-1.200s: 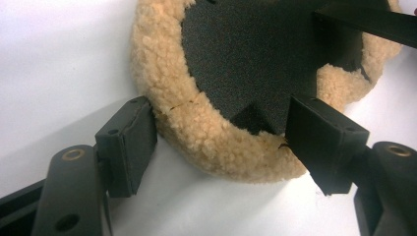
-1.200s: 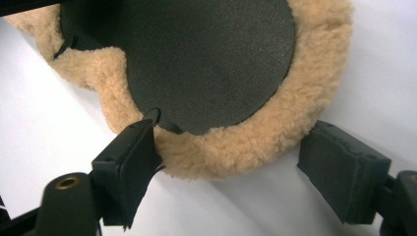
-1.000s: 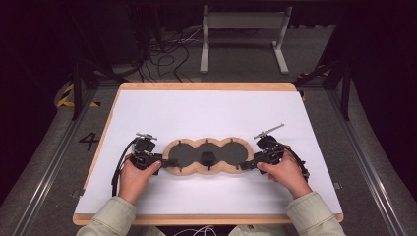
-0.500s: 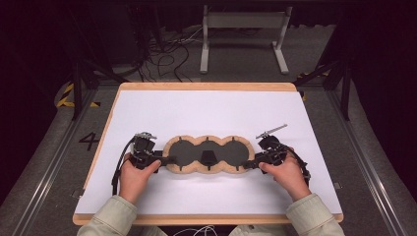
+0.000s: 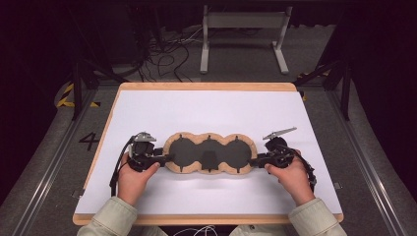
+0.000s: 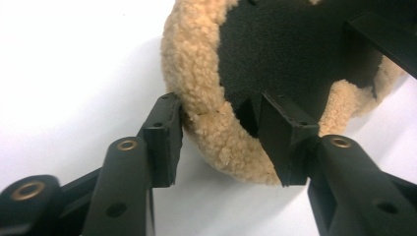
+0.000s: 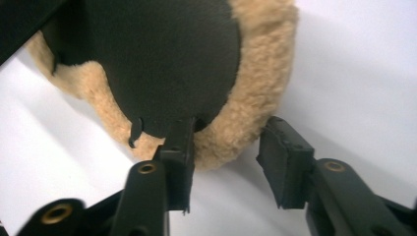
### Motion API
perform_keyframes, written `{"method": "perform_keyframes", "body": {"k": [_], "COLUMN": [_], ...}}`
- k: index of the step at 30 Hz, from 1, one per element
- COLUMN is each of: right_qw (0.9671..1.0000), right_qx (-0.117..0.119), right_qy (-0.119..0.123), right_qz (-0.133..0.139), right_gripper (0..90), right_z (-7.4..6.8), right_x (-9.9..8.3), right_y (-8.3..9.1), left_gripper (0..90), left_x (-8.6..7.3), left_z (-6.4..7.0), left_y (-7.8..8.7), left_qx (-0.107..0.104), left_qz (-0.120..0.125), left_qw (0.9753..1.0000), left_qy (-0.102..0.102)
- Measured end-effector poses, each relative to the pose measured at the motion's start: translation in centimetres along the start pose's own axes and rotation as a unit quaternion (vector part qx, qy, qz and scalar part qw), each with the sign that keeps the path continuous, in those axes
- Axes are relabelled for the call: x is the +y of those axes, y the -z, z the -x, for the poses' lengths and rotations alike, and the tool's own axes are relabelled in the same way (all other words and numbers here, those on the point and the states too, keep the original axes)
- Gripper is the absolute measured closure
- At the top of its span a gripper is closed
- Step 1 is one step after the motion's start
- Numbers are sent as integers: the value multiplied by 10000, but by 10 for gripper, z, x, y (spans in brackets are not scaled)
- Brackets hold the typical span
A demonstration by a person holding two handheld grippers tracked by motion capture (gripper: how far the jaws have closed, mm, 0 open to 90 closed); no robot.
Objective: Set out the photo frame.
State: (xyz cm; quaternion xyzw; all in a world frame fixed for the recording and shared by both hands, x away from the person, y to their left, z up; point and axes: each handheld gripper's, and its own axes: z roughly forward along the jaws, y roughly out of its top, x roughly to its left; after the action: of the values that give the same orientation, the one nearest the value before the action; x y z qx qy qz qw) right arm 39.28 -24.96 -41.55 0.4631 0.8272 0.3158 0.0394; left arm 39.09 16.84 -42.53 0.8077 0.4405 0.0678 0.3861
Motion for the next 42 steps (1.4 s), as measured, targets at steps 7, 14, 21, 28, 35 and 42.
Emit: {"method": "perform_keyframes", "body": {"k": [7, 14, 21, 28, 35, 42], "right_qw": [9997, 9969, 9954, 9948, 9940, 9937], "right_qx": [-209, -584, -675, -604, -452, -223], "right_qy": [71, 244, 485, 674, 891, 1013], "right_qz": [123, 471, 479, 470, 450, 421], "right_gripper": [643, 681, 683, 701, 692, 693], "right_z": [-2, -6, -5, -11, -15, -16], "right_x": [1, 3, 0, -9, -21, -28], "right_y": [4, 13, 13, 21, 29, 35], "left_gripper": [581, 609, 612, 636, 687, 720], "left_x": [0, 2, -1, -9, -16, -23], "left_z": [2, 7, 9, 12, 13, 15], "left_y": [2, 6, 5, 17, 25, 30], "left_qx": [50, 167, 200, -24, -229, -356], "left_qz": [122, 396, 348, 385, 327, 237], "left_qw": [9999, 9987, 9977, 9976, 9974, 9970], "left_qy": [-3, -277, -540, -570, -600, -649]}}
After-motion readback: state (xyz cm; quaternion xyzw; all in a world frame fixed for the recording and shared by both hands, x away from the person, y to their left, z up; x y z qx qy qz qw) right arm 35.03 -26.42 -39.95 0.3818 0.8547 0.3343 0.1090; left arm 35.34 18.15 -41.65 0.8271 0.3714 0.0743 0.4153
